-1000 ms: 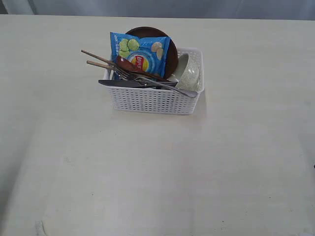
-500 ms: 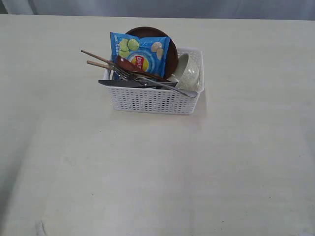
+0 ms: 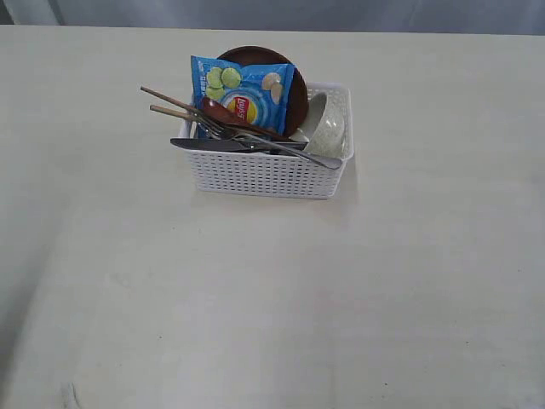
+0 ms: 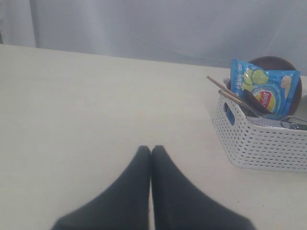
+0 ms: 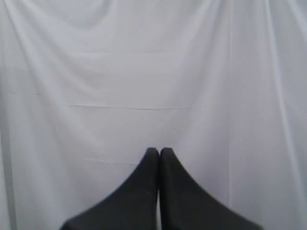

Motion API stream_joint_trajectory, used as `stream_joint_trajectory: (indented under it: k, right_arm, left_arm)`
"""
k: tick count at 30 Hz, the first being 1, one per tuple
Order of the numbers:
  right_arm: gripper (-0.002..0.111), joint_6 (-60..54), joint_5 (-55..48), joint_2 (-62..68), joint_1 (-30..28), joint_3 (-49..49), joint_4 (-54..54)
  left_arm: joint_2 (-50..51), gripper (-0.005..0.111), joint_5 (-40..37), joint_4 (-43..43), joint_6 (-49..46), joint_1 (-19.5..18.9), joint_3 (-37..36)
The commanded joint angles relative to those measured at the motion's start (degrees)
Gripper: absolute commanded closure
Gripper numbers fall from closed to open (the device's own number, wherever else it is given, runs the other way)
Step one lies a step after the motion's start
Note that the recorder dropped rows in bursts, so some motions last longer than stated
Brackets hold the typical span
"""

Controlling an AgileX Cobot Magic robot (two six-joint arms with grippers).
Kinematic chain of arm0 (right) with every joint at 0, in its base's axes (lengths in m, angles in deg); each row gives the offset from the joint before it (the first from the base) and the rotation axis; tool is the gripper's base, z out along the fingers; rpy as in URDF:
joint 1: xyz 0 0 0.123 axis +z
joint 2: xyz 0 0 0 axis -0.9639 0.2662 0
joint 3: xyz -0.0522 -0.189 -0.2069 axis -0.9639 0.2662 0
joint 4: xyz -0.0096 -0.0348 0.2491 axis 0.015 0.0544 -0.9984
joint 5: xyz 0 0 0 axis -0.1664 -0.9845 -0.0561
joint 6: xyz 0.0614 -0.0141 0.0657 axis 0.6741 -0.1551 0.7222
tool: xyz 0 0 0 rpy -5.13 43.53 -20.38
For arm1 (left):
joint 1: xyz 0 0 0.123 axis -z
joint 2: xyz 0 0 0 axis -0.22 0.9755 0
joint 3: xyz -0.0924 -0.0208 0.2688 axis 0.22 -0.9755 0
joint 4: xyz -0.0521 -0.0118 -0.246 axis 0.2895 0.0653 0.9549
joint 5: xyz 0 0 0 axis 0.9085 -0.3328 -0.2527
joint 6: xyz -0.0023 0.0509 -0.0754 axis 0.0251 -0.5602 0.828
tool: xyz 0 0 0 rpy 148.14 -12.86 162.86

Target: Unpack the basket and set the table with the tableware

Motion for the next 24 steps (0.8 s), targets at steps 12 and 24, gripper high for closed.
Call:
stream_joint_trajectory:
  k: [12,24]
  right_arm:
    - [0.108,-0.4,-52.0,52.9,19.2,-34.0,-0.2]
    - [0.108,-13.7,-59.2,71.7,28.4,-46.8,-7.3]
  left_arm:
    - [-0.2,0.107,0.6,0.2,0.0,-0.1,-0.2]
    - [-0.2,0.107,0.6,0.2,0.0,-0.1,-0.2]
